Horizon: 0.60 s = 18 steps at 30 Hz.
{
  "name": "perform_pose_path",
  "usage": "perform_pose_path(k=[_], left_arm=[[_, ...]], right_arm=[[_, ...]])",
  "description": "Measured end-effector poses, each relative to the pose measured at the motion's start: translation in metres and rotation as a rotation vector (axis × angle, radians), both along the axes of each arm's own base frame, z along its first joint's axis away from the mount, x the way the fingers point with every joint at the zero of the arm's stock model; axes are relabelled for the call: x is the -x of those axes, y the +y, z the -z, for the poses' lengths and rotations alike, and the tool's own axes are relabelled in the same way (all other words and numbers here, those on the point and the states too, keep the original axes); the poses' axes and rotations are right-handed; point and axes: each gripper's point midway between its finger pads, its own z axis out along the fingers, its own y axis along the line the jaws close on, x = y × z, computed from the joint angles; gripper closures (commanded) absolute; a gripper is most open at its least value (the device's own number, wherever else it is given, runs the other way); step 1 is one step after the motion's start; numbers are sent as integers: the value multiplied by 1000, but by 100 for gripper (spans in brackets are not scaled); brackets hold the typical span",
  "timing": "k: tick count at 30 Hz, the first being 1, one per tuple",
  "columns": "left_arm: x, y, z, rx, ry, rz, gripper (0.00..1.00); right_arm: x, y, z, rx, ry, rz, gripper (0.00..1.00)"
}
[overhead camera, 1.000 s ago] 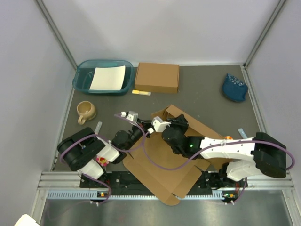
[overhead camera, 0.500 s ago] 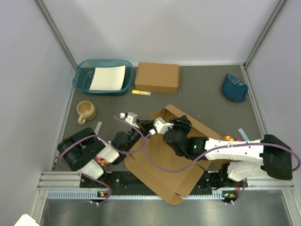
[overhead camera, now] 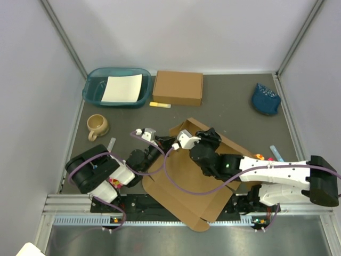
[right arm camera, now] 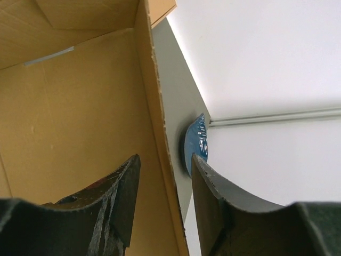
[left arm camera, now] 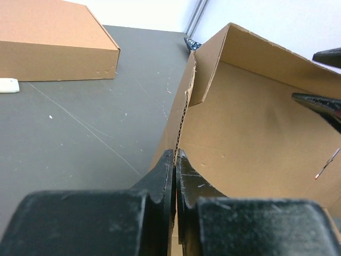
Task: Fold the paper box
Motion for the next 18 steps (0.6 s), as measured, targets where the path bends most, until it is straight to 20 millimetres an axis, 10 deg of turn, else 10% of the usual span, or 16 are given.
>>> perform_pose_path(k=[18], left_arm=[[3,5,19,-72,21,-5,100]], right_arm=[[5,-24,-24,-31,-37,34,57]])
